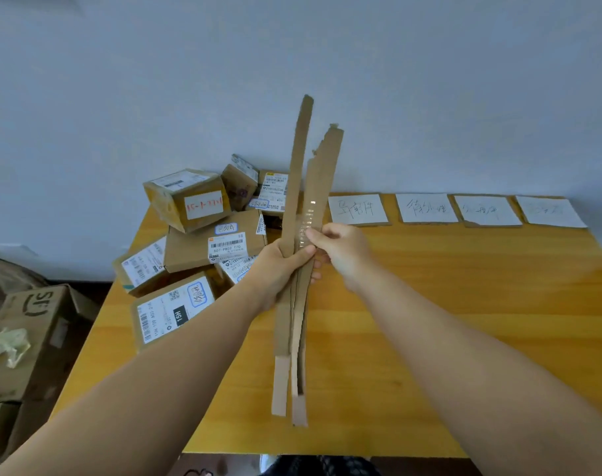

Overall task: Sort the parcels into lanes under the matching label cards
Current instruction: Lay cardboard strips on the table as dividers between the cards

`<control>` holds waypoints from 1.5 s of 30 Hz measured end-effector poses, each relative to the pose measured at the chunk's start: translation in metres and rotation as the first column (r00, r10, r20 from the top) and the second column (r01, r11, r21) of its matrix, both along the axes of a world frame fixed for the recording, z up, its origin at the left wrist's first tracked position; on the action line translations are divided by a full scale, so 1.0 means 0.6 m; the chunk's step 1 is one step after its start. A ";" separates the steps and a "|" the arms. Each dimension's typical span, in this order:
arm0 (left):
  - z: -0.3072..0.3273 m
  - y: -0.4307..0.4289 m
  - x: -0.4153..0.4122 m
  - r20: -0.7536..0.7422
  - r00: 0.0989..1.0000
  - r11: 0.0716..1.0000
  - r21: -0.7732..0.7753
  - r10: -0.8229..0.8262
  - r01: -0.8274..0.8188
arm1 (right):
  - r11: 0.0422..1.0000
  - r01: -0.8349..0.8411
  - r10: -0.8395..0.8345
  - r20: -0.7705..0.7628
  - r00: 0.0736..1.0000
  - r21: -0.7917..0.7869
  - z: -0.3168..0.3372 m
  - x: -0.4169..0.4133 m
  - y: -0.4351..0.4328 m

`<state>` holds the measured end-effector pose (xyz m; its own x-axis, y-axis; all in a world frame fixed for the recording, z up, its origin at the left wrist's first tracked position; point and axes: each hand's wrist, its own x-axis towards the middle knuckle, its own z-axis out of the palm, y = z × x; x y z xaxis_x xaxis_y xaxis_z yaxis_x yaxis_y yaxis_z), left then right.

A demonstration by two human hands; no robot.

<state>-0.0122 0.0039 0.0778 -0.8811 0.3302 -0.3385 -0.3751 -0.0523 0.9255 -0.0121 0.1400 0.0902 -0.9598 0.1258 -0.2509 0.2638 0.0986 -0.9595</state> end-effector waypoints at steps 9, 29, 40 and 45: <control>0.013 -0.034 0.001 -0.147 0.989 0.966 -0.256 -0.016 -0.022 | 0.993 0.047 -0.045 0.022 0.999 -0.104 -0.008 0.007 -0.034; -0.001 -0.062 -0.028 -0.117 0.987 0.968 -0.212 0.114 -0.137 | 0.976 0.099 -0.121 0.104 0.987 0.195 -0.045 -0.011 -0.022; -0.100 -0.027 -0.034 0.011 0.993 0.968 -0.225 0.119 -0.114 | 0.963 0.094 -0.171 0.305 0.937 0.252 -0.180 -0.031 0.025; -0.126 -0.016 -0.045 0.072 0.987 0.962 -0.245 0.141 -0.119 | 0.978 0.078 -0.162 0.465 0.870 0.195 -0.244 -0.031 0.037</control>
